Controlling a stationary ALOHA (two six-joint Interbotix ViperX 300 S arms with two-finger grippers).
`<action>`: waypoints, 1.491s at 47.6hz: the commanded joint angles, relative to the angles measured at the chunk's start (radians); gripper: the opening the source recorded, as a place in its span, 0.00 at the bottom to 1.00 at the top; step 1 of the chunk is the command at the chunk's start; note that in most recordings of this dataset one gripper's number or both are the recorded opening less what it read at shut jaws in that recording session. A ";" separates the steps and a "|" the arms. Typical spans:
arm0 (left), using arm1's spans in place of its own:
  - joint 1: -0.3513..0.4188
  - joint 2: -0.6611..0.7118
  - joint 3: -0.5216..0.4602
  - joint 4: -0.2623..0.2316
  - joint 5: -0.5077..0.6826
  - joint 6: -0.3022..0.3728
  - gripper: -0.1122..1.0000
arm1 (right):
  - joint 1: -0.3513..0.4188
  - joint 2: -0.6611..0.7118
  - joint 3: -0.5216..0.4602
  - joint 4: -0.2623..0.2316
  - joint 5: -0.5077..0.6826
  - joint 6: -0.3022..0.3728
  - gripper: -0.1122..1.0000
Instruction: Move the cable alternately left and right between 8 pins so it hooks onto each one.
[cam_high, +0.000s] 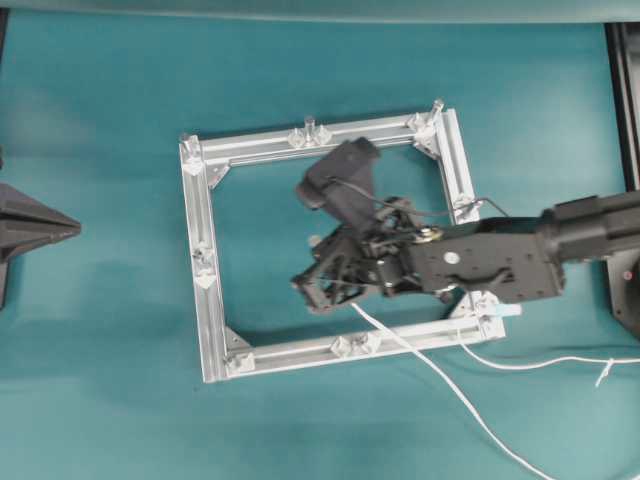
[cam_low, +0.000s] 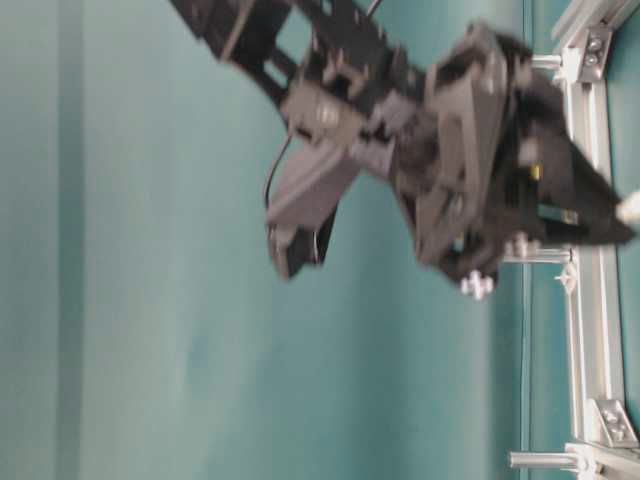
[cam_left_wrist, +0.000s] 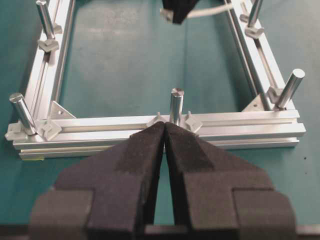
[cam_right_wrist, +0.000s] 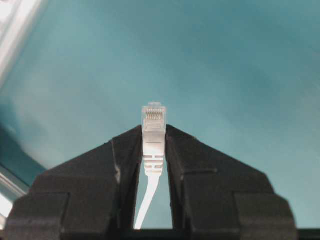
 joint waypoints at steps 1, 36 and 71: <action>-0.005 0.006 -0.008 0.003 -0.006 -0.006 0.18 | 0.000 0.009 -0.064 0.008 -0.008 -0.035 0.24; -0.005 -0.006 0.000 0.003 -0.011 -0.006 0.18 | 0.135 0.117 -0.258 0.147 0.002 -0.250 0.24; -0.005 -0.006 0.000 0.003 -0.012 -0.006 0.18 | 0.302 0.222 -0.453 0.239 0.072 -0.253 0.24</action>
